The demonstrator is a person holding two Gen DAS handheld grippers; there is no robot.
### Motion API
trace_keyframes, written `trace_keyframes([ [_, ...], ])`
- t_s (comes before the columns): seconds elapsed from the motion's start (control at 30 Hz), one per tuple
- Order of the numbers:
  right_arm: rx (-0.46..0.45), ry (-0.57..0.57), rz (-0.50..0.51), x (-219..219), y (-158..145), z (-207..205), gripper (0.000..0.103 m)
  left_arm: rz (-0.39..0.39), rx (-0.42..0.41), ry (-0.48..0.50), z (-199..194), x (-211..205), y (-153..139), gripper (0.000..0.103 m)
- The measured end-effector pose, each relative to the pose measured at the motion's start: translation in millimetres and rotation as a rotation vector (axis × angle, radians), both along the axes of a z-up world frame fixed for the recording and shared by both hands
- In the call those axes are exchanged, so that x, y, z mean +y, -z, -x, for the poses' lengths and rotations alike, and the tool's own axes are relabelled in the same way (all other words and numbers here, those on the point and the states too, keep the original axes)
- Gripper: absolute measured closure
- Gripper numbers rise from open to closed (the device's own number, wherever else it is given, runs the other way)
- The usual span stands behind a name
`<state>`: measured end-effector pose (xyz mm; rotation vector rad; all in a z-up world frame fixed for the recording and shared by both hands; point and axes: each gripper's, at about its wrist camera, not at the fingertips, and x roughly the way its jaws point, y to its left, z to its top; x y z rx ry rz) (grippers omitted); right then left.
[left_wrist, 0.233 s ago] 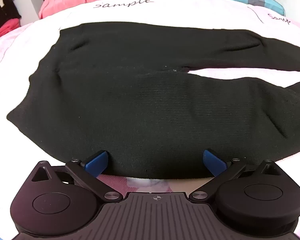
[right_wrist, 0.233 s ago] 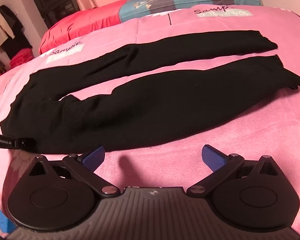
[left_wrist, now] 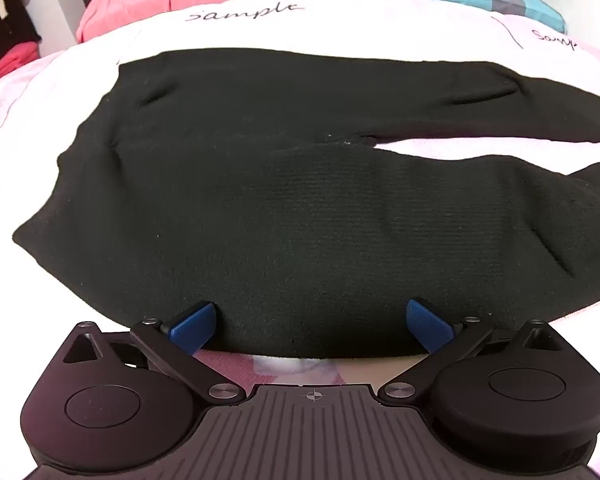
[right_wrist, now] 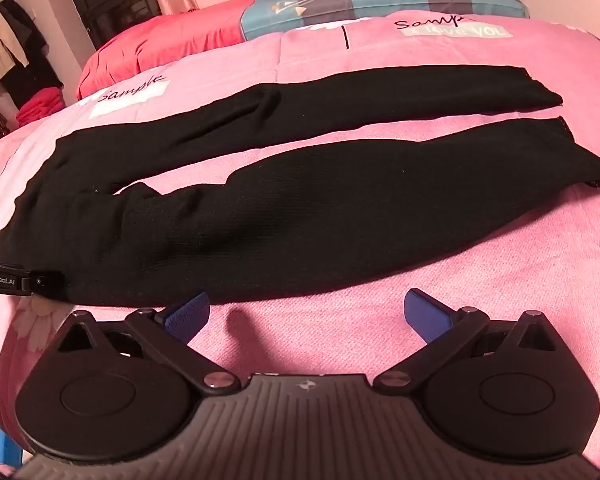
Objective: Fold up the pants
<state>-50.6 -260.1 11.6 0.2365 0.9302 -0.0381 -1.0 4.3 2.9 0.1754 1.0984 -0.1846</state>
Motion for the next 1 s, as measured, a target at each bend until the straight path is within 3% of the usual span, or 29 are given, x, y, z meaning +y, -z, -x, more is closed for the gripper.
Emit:
trace_keyframes([
  [0.47,-0.017,-0.060,-0.059,13.4,-6.8,-2.5,0.000,-0.072,-0.080,0.040,10.1,-14.9,-31.7,0.000],
  [1.0,-0.013,-0.061,-0.120,11.0,-7.7,0.4,0.000,-0.094,-0.097,0.051,13.8,-12.4,-29.4,0.000],
])
